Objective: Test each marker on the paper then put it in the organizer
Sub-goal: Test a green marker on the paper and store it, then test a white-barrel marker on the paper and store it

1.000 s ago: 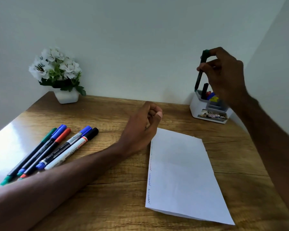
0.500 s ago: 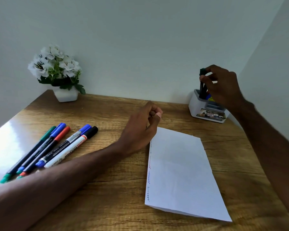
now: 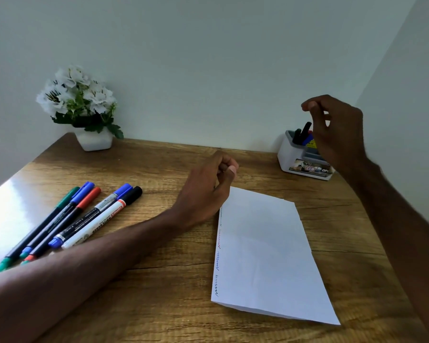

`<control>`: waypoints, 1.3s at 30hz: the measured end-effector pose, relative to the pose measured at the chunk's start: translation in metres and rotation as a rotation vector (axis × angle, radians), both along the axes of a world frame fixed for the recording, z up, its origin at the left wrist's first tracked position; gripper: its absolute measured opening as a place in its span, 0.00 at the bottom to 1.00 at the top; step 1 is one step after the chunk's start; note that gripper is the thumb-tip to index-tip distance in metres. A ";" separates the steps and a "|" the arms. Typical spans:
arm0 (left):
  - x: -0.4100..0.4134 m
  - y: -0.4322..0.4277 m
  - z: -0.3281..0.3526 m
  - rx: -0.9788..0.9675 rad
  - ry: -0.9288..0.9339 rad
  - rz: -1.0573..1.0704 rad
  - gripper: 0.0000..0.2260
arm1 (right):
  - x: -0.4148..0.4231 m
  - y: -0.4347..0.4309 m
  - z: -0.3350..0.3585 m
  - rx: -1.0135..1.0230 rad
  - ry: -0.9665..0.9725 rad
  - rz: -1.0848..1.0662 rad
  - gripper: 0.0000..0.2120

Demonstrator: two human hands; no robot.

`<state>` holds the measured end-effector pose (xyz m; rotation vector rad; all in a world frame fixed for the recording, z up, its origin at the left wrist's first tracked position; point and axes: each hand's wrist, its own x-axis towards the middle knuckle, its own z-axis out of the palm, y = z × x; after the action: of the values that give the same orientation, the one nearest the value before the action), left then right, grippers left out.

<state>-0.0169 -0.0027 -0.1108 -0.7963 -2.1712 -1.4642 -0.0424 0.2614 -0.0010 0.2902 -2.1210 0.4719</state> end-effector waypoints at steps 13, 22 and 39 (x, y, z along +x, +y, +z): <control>0.004 -0.001 0.003 0.003 0.012 0.037 0.04 | 0.083 -0.106 -0.061 0.190 -0.335 0.359 0.12; 0.001 -0.027 0.055 -0.684 0.038 0.278 0.06 | 0.081 -0.107 -0.076 0.279 -0.534 0.369 0.05; 0.003 -0.072 0.095 -1.582 -0.650 0.419 0.09 | 0.076 -0.110 -0.085 0.307 -0.604 0.390 0.05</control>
<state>-0.0143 -0.0746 -0.0159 -0.1041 -3.4843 0.5775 0.0338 0.1517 -0.0858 0.8334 -2.7434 0.4974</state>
